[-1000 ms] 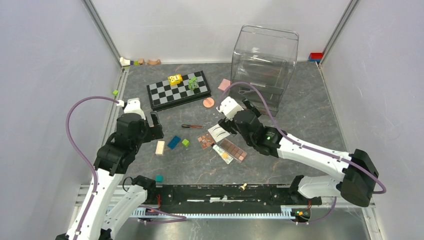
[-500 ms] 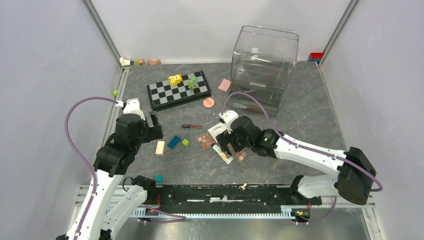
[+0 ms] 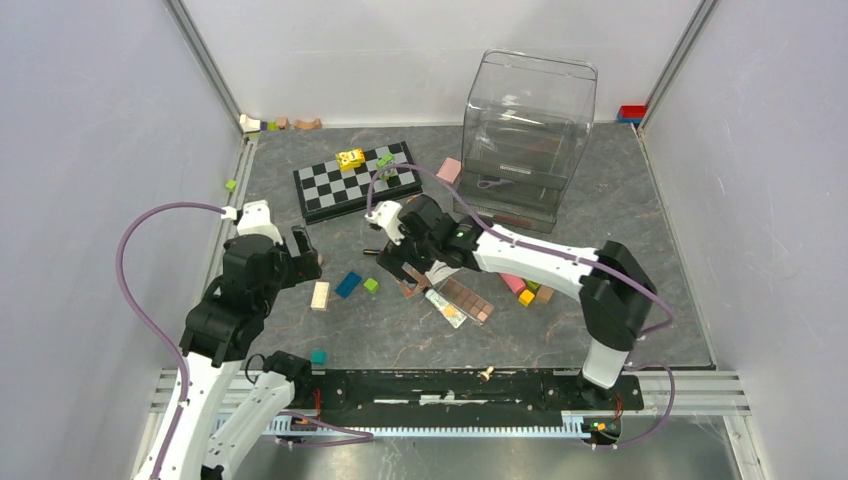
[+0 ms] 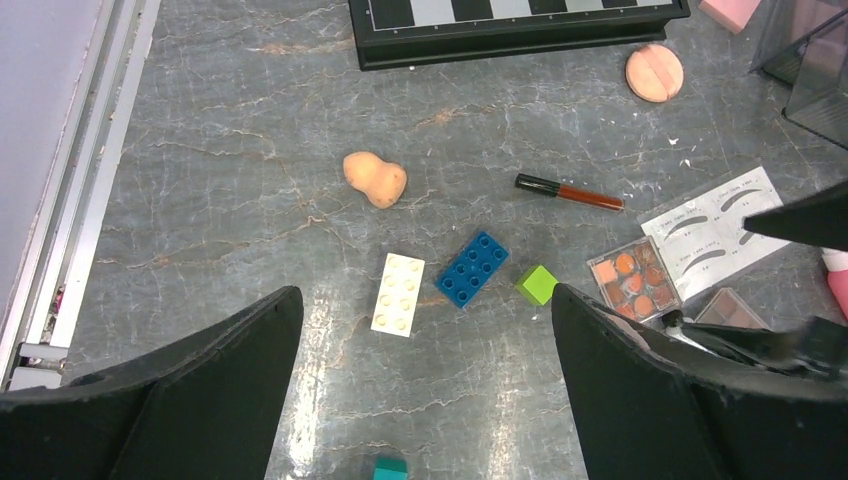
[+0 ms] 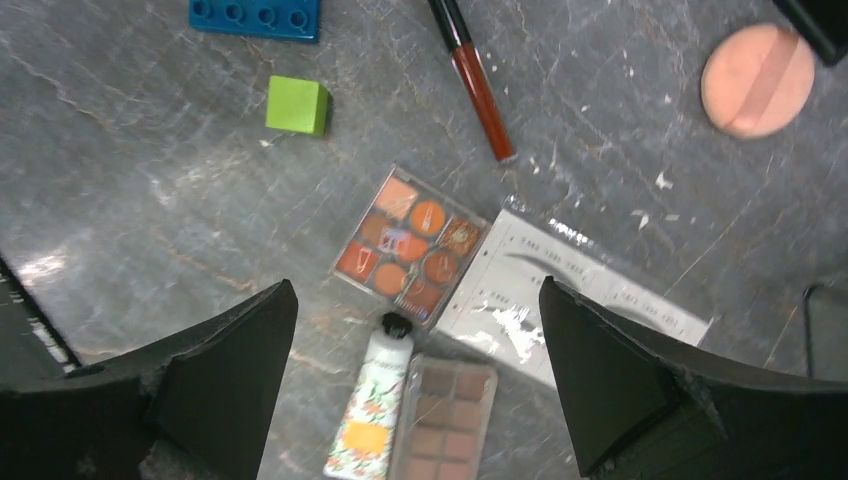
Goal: Organize the makeup
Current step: Pick up the makeup from the center of the board.
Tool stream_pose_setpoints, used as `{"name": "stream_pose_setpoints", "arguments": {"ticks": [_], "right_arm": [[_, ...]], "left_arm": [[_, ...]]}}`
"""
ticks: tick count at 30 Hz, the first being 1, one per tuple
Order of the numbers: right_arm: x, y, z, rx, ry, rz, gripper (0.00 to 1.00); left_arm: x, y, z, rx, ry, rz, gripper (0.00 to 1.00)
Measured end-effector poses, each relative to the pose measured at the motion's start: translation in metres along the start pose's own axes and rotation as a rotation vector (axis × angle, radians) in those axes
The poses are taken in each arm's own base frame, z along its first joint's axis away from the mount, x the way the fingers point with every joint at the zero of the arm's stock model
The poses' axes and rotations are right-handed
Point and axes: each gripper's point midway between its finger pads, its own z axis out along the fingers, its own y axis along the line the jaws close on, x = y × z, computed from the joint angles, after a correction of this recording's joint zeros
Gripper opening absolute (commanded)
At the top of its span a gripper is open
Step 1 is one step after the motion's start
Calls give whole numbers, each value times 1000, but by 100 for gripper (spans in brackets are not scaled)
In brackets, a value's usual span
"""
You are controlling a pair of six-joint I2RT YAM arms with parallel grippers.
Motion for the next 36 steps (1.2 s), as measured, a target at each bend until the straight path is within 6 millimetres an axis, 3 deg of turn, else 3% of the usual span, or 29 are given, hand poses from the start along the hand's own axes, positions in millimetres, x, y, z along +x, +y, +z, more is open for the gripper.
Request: {"name": "stream_pose_setpoints", "arguments": {"ticks": [13, 20, 27, 30, 36], "right_arm": [[-7, -18, 61, 10, 62, -289, 95], [-13, -17, 100, -18, 61, -341, 92], [2, -22, 128, -67, 88, -332, 88], [-2, -29, 131, -81, 71, -314, 83], [-5, -35, 141, -114, 57, -279, 64]], "left_arm": [[0, 3, 1, -14, 1, -8, 100], [-1, 4, 1, -19, 0, -11, 100], [-1, 6, 1, -28, -1, -16, 100], [-1, 7, 1, -31, -2, -18, 100], [-1, 8, 2, -36, -1, -22, 100]]}}
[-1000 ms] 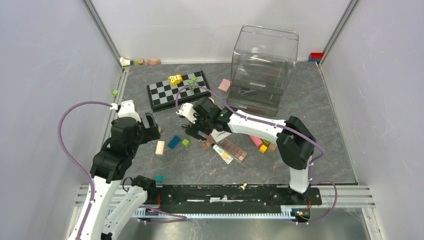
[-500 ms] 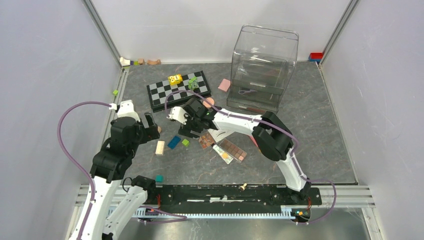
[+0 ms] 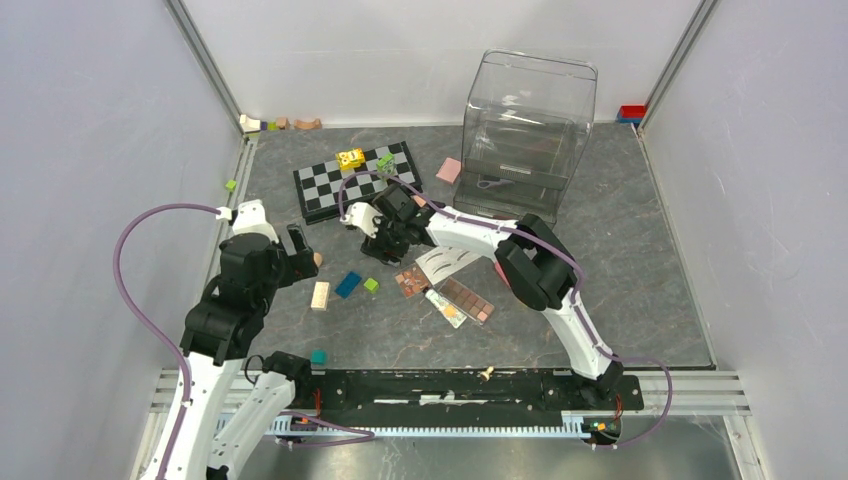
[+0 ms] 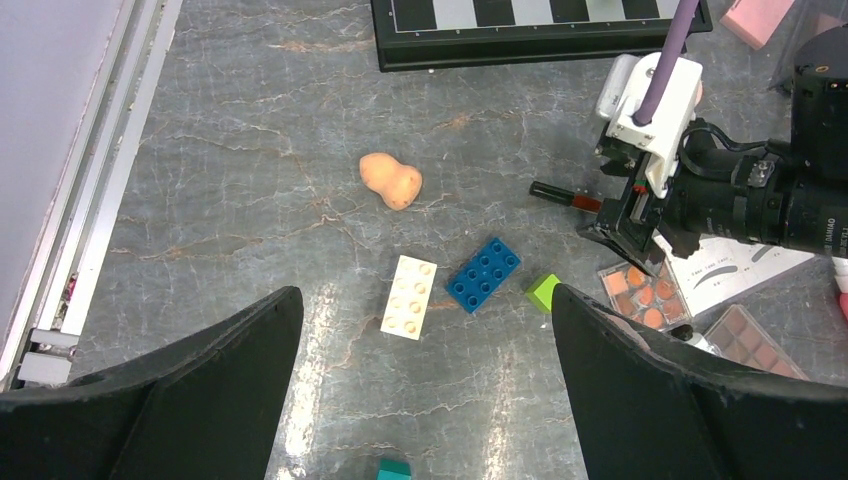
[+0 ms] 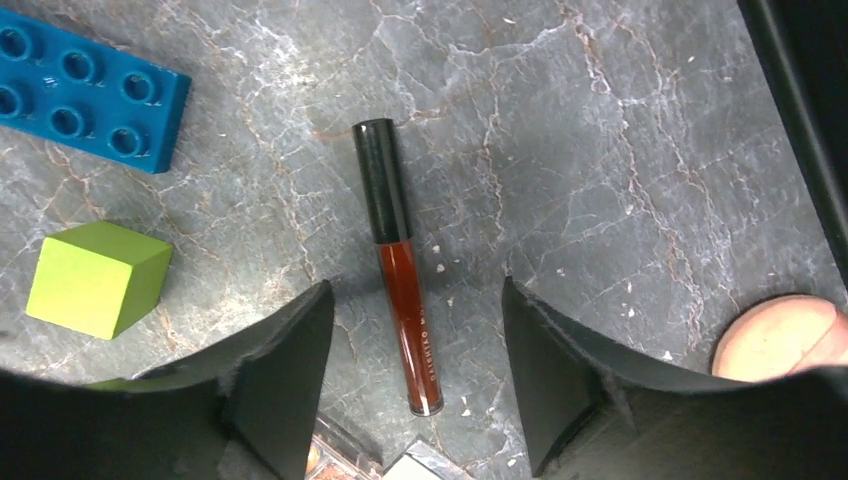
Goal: Organize the makeup
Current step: Pick up the makeup from the center of the board, then place the makeup in the drawer.
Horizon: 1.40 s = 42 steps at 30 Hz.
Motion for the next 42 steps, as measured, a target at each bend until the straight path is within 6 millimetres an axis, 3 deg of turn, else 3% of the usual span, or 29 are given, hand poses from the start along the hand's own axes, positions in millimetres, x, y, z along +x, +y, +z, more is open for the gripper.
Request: {"name": "stream_pose_setpoints", "arguments": {"ticks": [9, 13, 17, 21, 24, 28, 29, 34, 42], "right_arm": [[-1, 11, 1, -49, -8, 14, 29], [-1, 16, 0, -64, -16, 29, 21], [-5, 18, -15, -60, -30, 48, 15], [-28, 12, -50, -20, -92, 48, 14], [-52, 0, -96, 49, -164, 35, 13], [-62, -22, -157, 155, -225, 28, 13], [-61, -32, -173, 193, -231, 28, 14], [-17, -89, -229, 417, -136, 27, 14], [71, -130, -250, 554, 135, 9, 14]], "left_arm": [[0, 1, 0, -3, 1, -3, 100], [0, 1, 0, -4, 1, -4, 100], [-1, 2, -1, -3, -6, -7, 100], [-1, 1, -2, 1, -9, -8, 100], [-4, -2, -6, 13, 18, -5, 100], [-32, -15, -20, 45, 28, -47, 100], [-47, -20, -25, 59, 6, -63, 100], [-93, -44, -45, 153, -35, -152, 100], [-133, -79, -48, 238, 18, -248, 100]]}}
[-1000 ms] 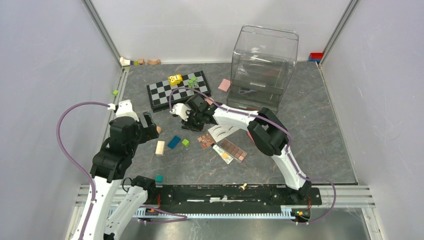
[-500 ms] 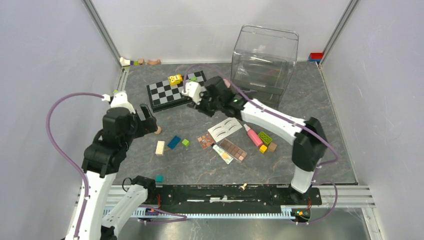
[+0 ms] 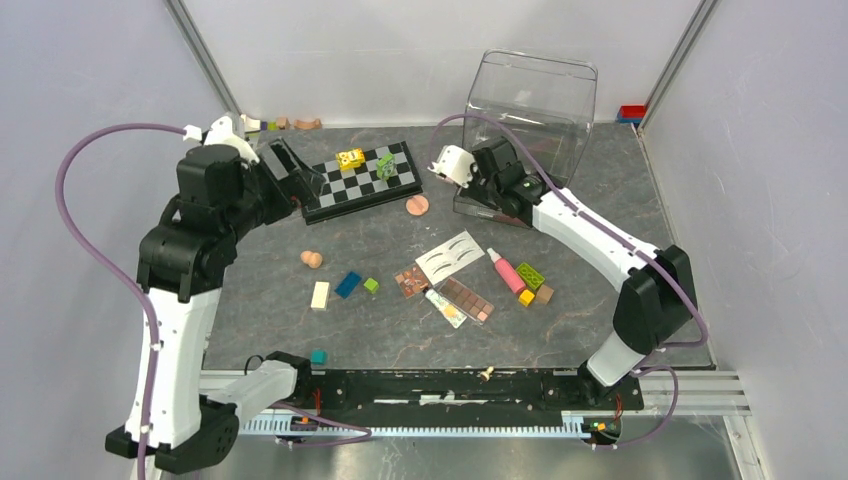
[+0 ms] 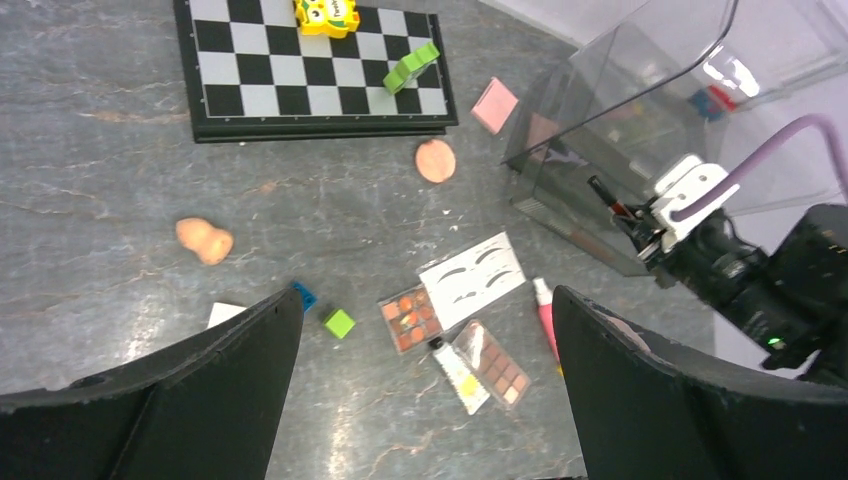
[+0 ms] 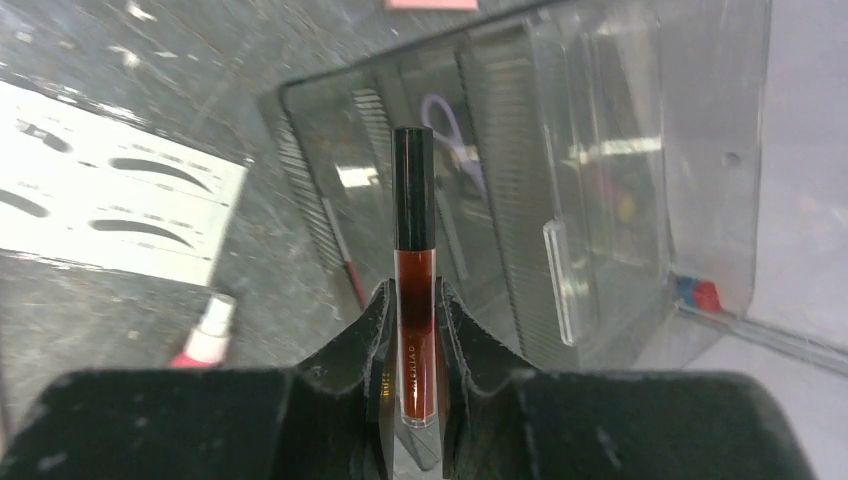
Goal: Organize the makeup
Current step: Place the makeup in the drawer.
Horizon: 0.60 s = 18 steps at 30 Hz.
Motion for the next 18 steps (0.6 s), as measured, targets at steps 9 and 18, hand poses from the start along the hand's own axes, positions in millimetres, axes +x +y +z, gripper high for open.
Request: {"name": "stream_pose_setpoints", "arguments": {"ticks": [9, 18], "right_arm": [[46, -24, 24, 31, 110, -1, 16], [89, -1, 55, -19, 200, -14, 24]], "left_arm": [[-29, -17, -15, 26, -54, -67, 100], [-46, -24, -29, 40, -107, -144, 100]]}}
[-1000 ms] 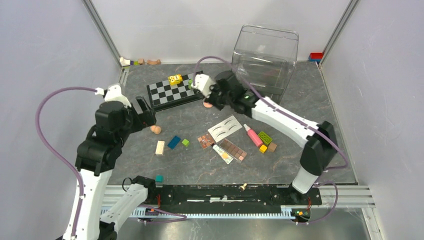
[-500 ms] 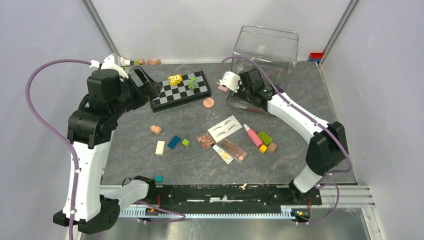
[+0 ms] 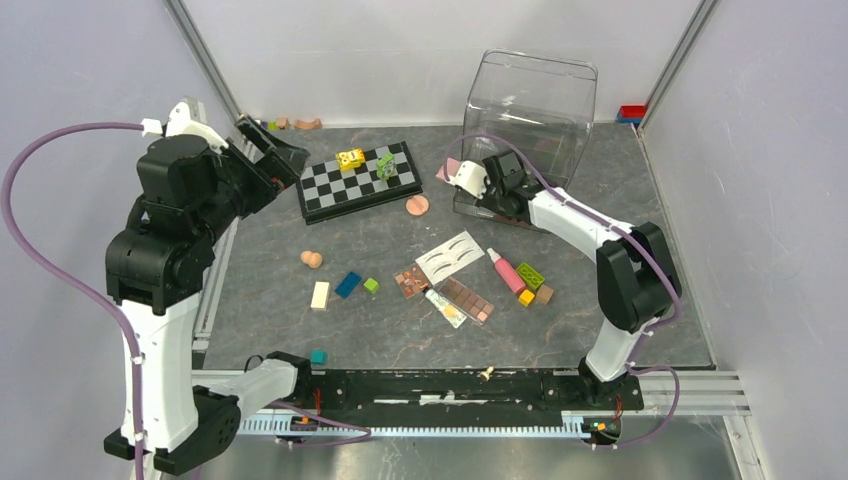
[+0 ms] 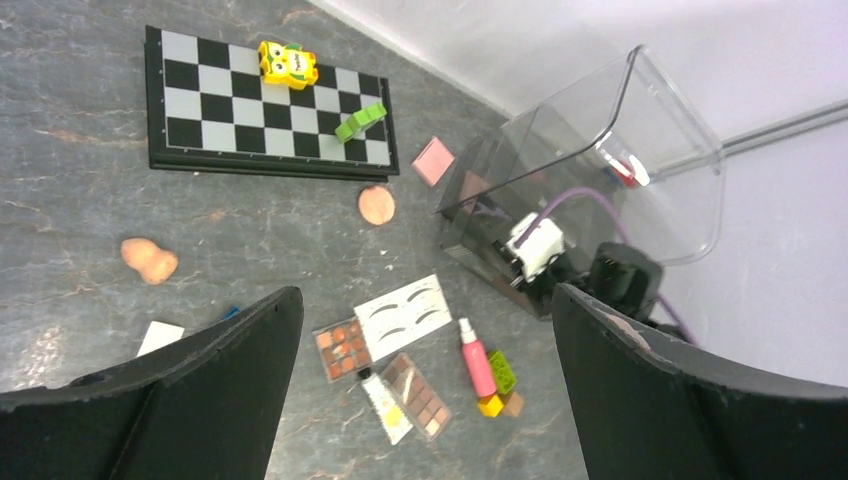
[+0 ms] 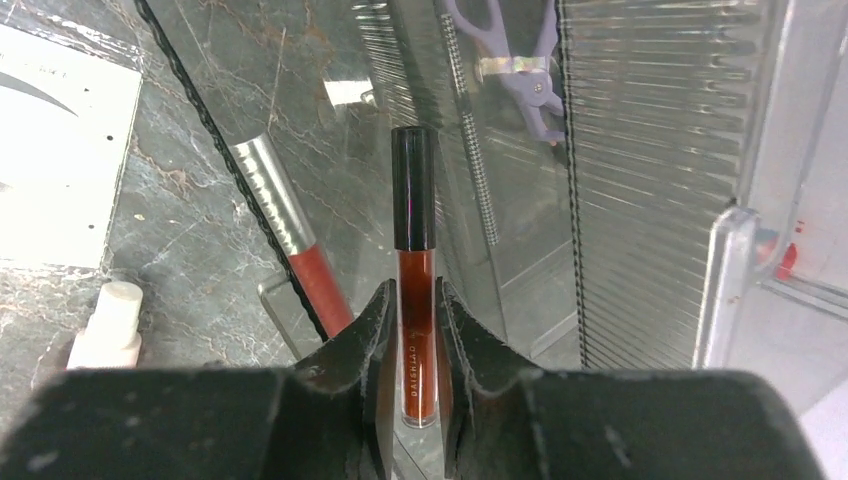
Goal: Organize the makeup
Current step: Place the makeup in the drawer.
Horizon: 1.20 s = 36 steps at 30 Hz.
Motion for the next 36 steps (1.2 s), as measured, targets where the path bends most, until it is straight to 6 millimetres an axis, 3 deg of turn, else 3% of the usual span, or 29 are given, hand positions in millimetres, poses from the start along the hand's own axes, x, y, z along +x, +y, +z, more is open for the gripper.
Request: {"name": "stream_pose_setpoints", "arguments": {"ticks": [6, 9, 23, 32, 36], "right_arm": [[-2, -4, 6, 30, -10, 24, 62], [-6, -11, 7, 60, -27, 48, 70], [-10, -14, 2, 66, -49, 101, 73], [-11, -11, 1, 55, -56, 117, 74], [-11, -11, 1, 54, -57, 123, 74]], "left_arm": [[-26, -16, -16, 23, -65, -91, 100], [-36, -21, -28, 46, -99, -120, 100], [-77, -19, -71, 56, -288, -164, 100], [-86, -16, -99, 98, -373, -186, 100], [-90, -19, -98, 113, -389, -191, 100]]}}
